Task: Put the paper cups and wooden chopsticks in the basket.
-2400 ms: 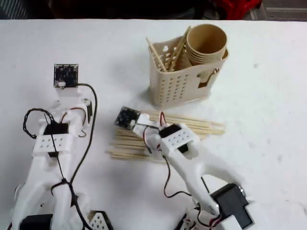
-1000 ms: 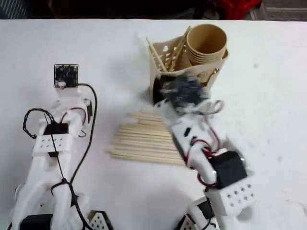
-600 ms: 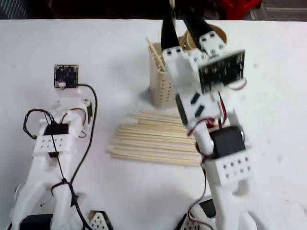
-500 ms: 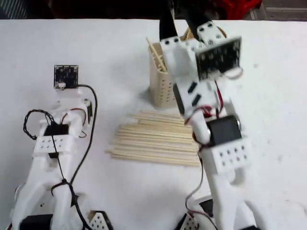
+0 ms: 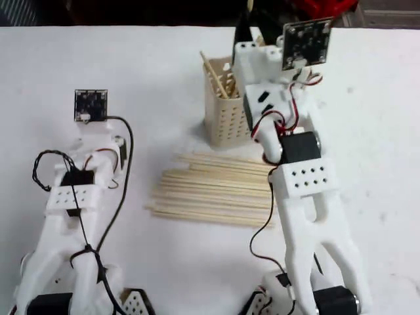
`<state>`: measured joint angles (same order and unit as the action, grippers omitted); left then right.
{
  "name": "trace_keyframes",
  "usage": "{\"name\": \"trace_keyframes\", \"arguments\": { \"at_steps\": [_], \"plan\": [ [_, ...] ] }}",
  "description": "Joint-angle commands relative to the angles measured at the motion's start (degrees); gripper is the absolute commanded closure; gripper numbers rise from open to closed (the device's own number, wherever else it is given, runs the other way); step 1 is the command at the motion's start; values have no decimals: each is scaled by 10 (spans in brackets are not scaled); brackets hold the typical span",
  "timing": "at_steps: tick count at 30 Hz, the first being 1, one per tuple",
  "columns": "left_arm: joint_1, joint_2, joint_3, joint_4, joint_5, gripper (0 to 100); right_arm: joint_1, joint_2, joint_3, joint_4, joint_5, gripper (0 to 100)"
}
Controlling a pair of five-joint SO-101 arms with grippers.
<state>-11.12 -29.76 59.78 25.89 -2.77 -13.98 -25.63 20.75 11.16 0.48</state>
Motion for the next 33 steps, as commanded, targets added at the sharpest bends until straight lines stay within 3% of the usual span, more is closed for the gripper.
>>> {"name": "trace_keyframes", "arguments": {
  "at_steps": [1, 5, 10, 17, 21, 26, 29, 33],
  "plan": [
    [9, -21, -4, -13, -6, 890, 8, -3, 19, -9, -5, 911],
    [9, -21, -4, -13, -6, 890, 10, -3, 24, 22, -5, 824],
    [6, -21, -2, -33, -6, 890, 9, -3, 25, 120, -5, 817],
    [6, -21, 12, -61, -7, 890, 29, -68, 30, 399, -4, 818],
    [6, -21, 12, -65, -7, 890, -14, -147, 31, 501, 111, 841],
    [-5, -21, 13, -66, -7, 890, -161, -173, 64, 599, 240, 866],
    [-14, -21, 11, -67, -7, 890, -236, -166, 146, 591, 328, 815],
    [-14, -21, 11, -67, -7, 890, -255, -153, 258, 497, 341, 793]
  ]
}}
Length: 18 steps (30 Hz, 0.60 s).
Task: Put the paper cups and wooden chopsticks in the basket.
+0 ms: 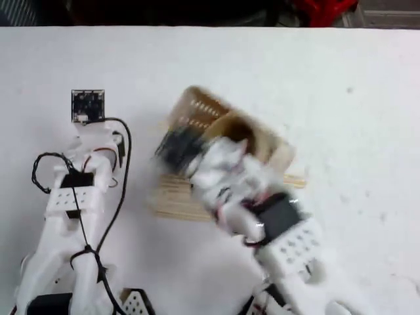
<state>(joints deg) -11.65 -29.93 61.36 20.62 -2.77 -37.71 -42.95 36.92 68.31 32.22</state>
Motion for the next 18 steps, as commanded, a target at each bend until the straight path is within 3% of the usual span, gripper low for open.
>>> {"name": "trace_keyframes", "arguments": {
  "at_steps": [1, 6, 11, 18],
  "plan": [
    [-8, -19, -4, -14, -7, 890, -16, 26, 118, -96, 27, 794],
    [-8, -19, -4, -14, -7, 890, -5, 56, 158, -138, 46, 793],
    [-8, -19, -4, -14, -7, 890, 68, 65, 112, -138, 44, 793],
    [-8, -19, -4, -14, -7, 890, 107, 65, 10, -136, 4, 793]
  ]
}}
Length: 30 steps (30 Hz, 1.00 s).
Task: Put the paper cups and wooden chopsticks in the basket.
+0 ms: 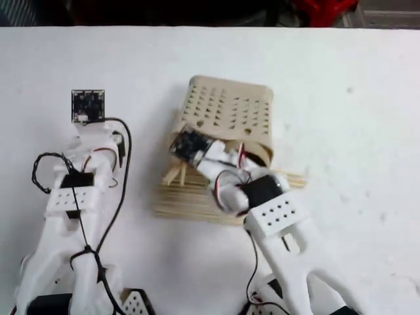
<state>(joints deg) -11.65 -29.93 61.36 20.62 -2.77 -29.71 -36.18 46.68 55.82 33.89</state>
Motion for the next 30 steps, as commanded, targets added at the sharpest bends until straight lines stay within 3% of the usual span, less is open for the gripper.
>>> {"name": "trace_keyframes", "arguments": {
  "at_steps": [1, 9, 17, 30],
  "plan": [
    [-8, -19, -4, -14, -7, 890, 34, -2, -108, -10, -13, 793],
    [-7, -19, -4, -13, -7, 890, 102, 32, -257, -10, -14, 791],
    [-5, -19, -4, -13, -7, 890, 134, 256, -490, 3, -15, 790],
    [-4, -19, -4, -13, -7, 890, 120, 516, -1042, 282, -23, 790]
  ]
}}
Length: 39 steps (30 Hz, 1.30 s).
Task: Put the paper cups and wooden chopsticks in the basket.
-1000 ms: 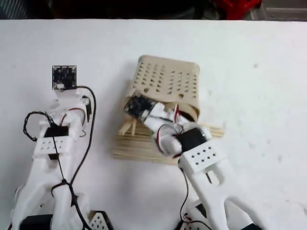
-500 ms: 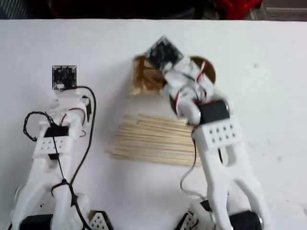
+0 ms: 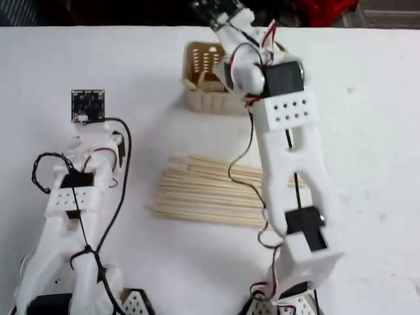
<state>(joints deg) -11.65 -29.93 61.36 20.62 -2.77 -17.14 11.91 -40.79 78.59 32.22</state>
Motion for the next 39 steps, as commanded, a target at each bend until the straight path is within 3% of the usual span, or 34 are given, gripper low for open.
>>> {"name": "trace_keyframes", "arguments": {
  "at_steps": [1, 7, 19, 25, 30, 39],
  "plan": [
    [-4, -19, -4, -13, -7, 890, -7, 46, -200, 71, -6, 790],
    [-4, -19, -4, -13, -7, 890, -7, 89, -324, 140, -6, 790],
    [-4, -19, -4, -13, -7, 890, 17, 95, -333, 172, -9, 790],
    [-4, -19, -4, -13, -6, 890, 102, 116, -316, 142, -124, 790],
    [-4, -19, -4, -13, -6, 890, 121, 131, -317, 151, -208, 790],
    [-4, -19, -4, -13, -6, 890, 122, 142, -303, 107, -206, 790]
  ]
}}
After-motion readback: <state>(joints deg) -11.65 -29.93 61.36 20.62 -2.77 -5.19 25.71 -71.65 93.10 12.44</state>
